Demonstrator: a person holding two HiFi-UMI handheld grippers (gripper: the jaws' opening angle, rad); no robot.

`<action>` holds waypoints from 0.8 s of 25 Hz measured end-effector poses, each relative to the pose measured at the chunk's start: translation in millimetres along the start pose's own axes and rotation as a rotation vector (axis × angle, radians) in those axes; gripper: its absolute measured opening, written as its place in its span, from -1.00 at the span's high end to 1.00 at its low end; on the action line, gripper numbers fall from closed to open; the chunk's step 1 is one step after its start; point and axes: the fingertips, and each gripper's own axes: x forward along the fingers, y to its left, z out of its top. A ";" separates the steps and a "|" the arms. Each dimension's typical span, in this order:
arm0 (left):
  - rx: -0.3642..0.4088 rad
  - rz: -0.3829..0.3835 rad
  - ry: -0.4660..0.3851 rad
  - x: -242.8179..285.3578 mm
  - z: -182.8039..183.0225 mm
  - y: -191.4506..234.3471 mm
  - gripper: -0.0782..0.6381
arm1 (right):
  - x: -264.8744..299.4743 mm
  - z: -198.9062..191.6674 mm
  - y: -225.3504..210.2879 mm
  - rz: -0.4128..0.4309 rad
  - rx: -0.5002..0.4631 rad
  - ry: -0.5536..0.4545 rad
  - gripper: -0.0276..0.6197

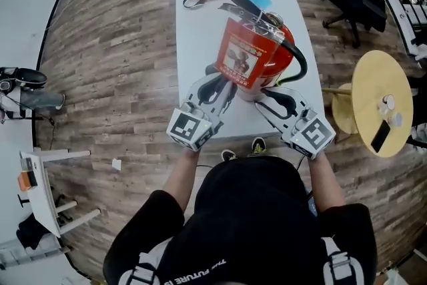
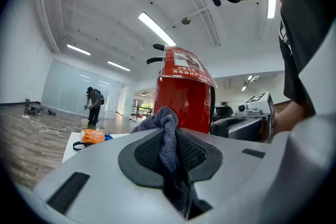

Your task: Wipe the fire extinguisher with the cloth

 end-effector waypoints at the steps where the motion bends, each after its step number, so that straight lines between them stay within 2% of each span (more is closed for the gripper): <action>1: 0.003 0.001 0.004 0.0 -1.1 1.3 0.58 | 1.2 -0.8 -0.1 0.004 0.000 0.003 0.52; 5: 0.004 0.012 0.019 0.0 -7.2 6.9 0.58 | 7.7 -2.0 1.4 0.029 0.008 0.007 0.52; 14: 0.012 0.017 0.021 2.8 -10.9 9.6 0.58 | 5.5 -4.9 -3.8 0.026 -0.002 0.033 0.53; 17: 0.012 0.028 0.026 3.3 -13.5 9.2 0.58 | 3.3 -4.5 -6.1 -0.002 -0.014 0.033 0.56; 20: 0.011 0.034 0.031 4.0 -14.4 7.0 0.58 | -1.3 0.0 -15.1 -0.063 0.004 0.024 0.70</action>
